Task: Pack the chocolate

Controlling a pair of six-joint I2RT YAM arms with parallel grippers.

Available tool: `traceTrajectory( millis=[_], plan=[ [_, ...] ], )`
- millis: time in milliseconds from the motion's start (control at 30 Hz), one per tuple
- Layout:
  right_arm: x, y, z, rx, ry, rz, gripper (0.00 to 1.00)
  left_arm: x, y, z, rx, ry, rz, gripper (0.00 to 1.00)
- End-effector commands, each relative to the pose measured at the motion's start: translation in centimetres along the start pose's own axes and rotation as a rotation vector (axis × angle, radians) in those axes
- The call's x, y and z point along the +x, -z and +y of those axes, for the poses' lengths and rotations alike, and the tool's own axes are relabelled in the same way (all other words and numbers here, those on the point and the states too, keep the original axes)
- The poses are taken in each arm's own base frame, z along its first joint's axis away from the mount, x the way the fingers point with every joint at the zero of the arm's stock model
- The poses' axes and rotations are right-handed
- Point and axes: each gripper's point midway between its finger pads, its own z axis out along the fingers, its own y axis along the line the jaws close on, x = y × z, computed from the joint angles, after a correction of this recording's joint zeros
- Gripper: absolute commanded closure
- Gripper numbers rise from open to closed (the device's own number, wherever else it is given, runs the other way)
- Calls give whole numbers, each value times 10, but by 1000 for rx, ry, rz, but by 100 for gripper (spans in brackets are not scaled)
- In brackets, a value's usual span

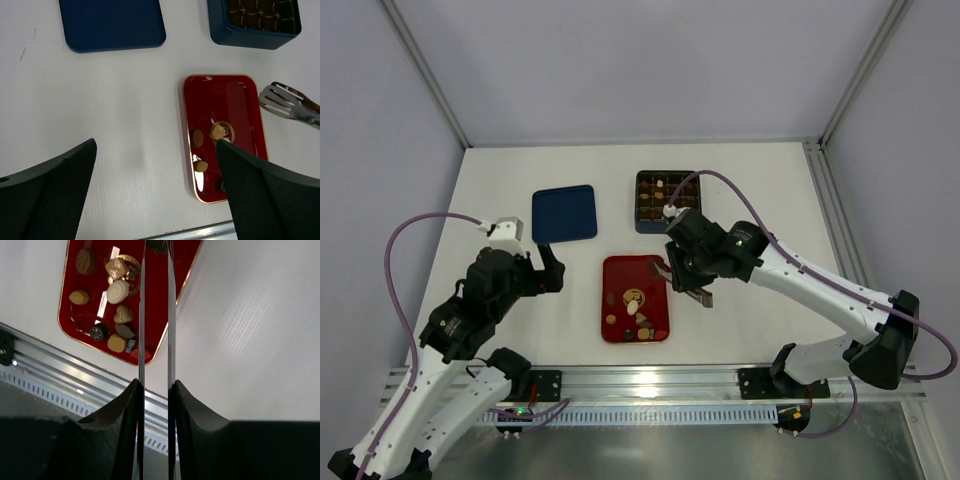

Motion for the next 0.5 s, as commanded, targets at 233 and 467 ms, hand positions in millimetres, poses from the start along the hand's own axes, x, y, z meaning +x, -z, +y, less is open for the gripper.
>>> traceTrajectory(
  millis=[233, 467],
  plan=[
    [-122, 11, -34, -7, -128, -275, 69, -5, 0, 0, -5, 10, -25, 0],
    [-175, -12, -72, 64, -210, -310, 68, -4, -1, 0, -8, 9, -22, 0]
  ],
)
